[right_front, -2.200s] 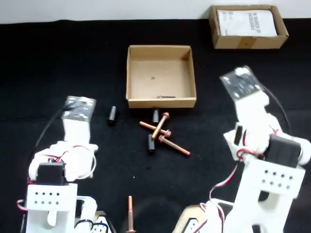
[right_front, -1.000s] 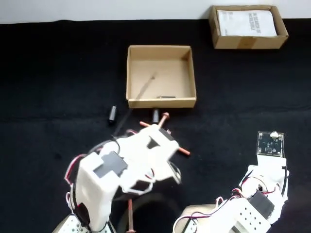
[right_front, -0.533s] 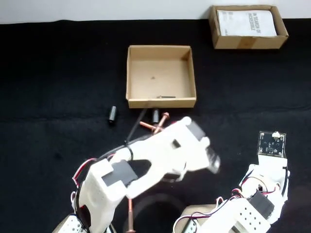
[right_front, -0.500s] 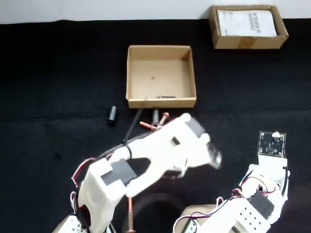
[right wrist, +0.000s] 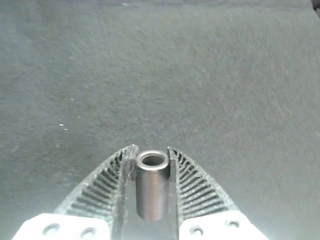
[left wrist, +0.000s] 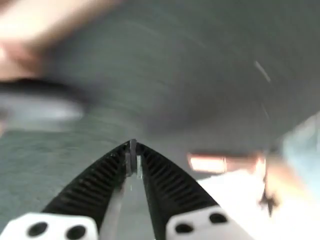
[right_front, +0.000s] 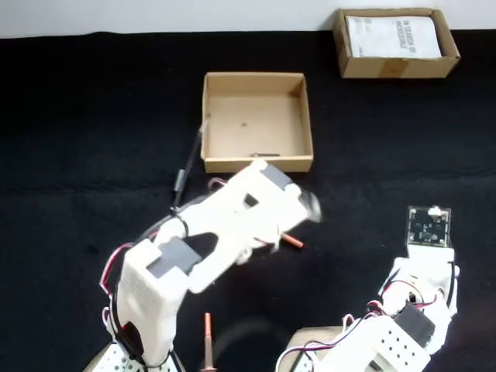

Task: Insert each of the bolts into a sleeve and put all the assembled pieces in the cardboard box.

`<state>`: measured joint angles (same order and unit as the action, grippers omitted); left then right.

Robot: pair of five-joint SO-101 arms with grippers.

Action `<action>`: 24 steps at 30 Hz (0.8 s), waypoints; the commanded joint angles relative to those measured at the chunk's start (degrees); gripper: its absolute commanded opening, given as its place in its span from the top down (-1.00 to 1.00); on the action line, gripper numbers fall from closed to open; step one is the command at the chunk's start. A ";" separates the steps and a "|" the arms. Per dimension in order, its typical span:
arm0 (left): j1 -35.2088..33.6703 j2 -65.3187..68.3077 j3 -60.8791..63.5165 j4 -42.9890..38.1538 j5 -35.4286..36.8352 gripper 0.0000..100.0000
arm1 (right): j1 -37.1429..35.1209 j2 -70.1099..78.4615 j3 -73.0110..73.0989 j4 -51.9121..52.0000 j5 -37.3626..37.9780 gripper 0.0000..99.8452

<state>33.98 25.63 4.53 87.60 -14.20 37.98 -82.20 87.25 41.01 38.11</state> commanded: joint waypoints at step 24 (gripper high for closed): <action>1.89 -0.40 -22.11 -3.69 42.29 0.56 | -5.23 -0.40 -0.22 -1.01 -2.11 0.98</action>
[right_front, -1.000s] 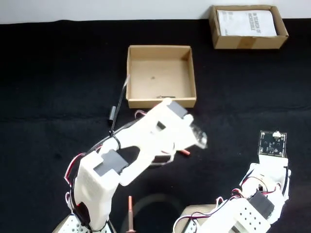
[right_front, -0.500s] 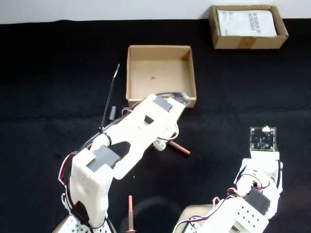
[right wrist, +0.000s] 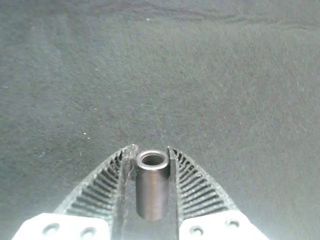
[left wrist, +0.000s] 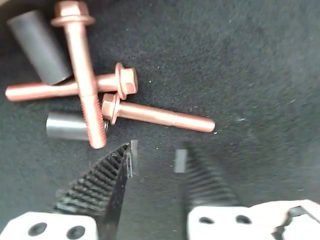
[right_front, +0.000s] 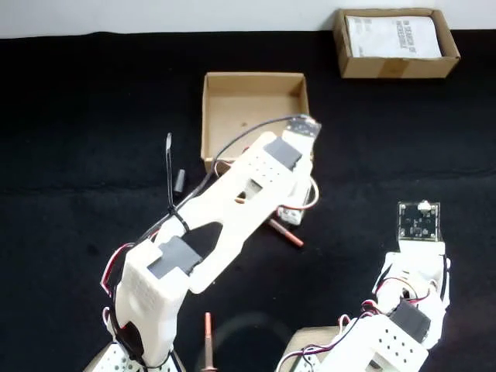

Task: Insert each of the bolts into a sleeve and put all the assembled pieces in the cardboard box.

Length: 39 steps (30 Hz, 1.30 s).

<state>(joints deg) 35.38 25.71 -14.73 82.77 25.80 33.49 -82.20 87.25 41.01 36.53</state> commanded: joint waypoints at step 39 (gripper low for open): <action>5.05 0.57 18.59 -24.44 18.11 0.56 | -3.30 -0.40 -0.40 -1.01 -0.09 0.98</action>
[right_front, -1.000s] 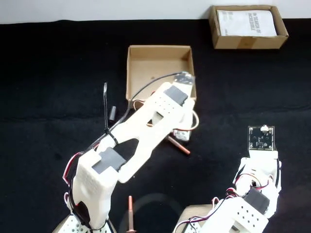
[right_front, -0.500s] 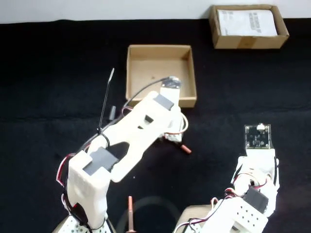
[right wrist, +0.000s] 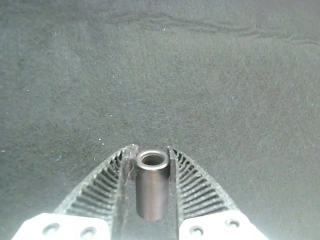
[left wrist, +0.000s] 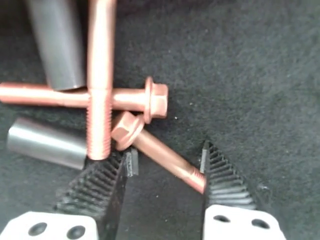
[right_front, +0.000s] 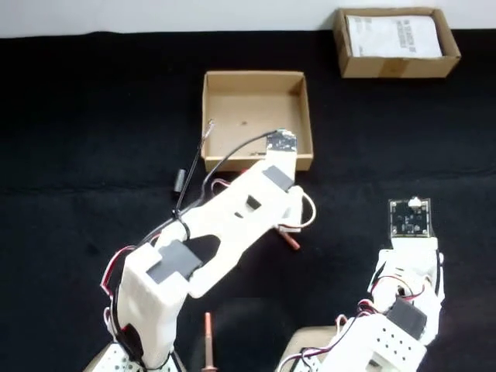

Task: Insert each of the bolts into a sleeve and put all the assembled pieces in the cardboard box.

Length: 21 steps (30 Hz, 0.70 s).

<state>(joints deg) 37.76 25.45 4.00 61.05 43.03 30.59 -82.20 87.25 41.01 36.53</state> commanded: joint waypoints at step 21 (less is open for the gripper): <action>-6.99 3.65 -8.84 -0.09 -6.33 0.98 | -4.09 -0.40 -0.31 -1.01 -0.26 0.98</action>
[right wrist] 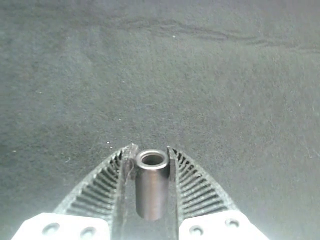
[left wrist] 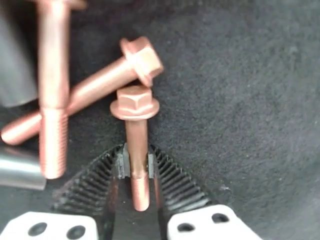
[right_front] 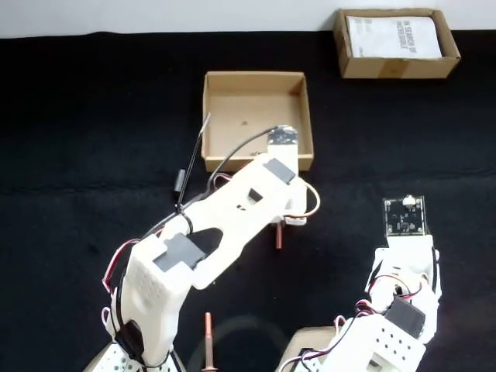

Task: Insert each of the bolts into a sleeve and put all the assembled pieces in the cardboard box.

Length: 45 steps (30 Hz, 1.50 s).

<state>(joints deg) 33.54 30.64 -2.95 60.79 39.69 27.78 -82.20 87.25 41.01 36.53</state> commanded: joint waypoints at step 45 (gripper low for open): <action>-1.54 -64.31 50.42 -44.22 -21.10 0.98 | -49.71 -1.01 -1.01 -4.26 -46.24 0.99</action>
<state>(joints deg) 32.04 -31.25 47.43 18.95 18.86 -21.80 -82.20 87.25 38.46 -9.19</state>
